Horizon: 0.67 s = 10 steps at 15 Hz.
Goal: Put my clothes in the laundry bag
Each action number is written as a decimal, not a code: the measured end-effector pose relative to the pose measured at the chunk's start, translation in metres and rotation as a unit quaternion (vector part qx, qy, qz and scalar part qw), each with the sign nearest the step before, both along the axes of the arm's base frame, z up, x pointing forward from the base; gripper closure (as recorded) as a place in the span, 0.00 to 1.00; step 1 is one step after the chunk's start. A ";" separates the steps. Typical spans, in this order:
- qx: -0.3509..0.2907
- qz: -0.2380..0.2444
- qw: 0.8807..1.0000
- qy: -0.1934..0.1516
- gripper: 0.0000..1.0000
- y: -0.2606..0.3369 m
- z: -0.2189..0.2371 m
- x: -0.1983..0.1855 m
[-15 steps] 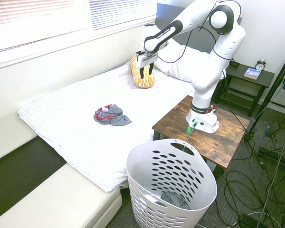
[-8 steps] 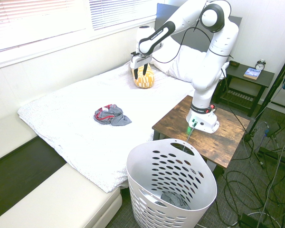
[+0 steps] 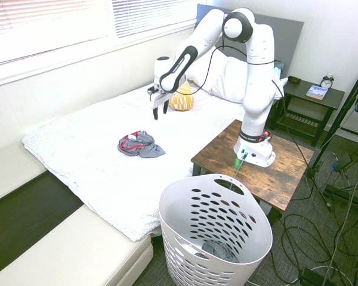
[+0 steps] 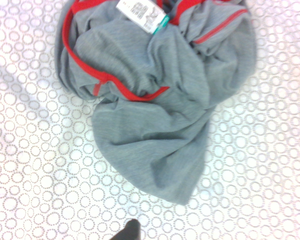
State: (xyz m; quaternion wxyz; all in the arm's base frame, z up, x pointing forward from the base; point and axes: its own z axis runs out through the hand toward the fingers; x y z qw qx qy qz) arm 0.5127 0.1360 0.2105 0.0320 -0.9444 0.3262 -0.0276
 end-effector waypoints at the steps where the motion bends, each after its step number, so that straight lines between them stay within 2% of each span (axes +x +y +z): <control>1: -0.001 0.006 1.000 0.002 0.00 0.007 -0.025 -0.001; 5: -0.014 0.012 1.000 0.006 0.00 0.016 -0.112 0.007; 10: -0.007 0.011 1.000 0.015 0.00 0.019 -0.187 0.032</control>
